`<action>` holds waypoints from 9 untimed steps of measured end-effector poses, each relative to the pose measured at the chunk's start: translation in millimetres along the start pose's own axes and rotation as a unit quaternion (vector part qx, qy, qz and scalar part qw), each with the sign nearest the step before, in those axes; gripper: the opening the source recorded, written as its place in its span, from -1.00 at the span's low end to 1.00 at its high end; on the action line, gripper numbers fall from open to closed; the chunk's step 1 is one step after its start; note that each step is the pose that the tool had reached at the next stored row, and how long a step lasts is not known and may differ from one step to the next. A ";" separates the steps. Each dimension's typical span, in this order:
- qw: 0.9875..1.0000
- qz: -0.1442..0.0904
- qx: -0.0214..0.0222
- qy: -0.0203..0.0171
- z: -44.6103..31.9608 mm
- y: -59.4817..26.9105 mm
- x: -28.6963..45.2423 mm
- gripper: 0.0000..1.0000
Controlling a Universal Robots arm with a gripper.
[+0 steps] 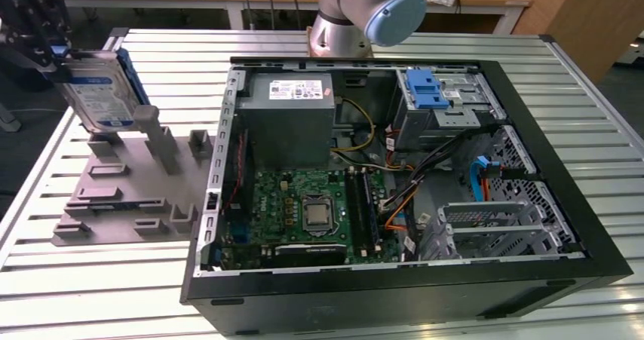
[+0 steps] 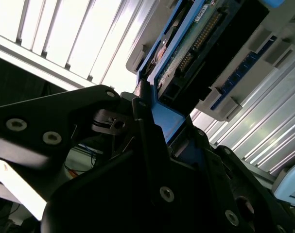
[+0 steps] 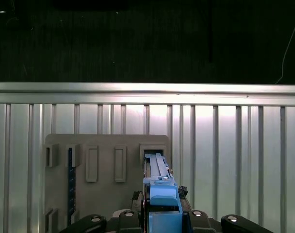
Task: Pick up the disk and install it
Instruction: 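Pick up the disk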
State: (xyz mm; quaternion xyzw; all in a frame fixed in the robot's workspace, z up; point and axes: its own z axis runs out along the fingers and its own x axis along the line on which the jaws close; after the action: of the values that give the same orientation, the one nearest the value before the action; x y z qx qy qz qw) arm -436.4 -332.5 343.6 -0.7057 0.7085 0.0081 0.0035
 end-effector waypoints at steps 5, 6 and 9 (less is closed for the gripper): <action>1.000 0.000 0.000 0.000 -1.3 0.0 0.0 -0.27; 1.000 0.000 0.000 0.000 -1.5 0.0 0.0 -0.27; 1.000 0.000 0.000 0.000 -2.2 0.0 0.0 -0.27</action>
State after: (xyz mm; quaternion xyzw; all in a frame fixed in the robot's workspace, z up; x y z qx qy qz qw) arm -436.4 -332.5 345.8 -0.7057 0.7085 0.0081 0.0035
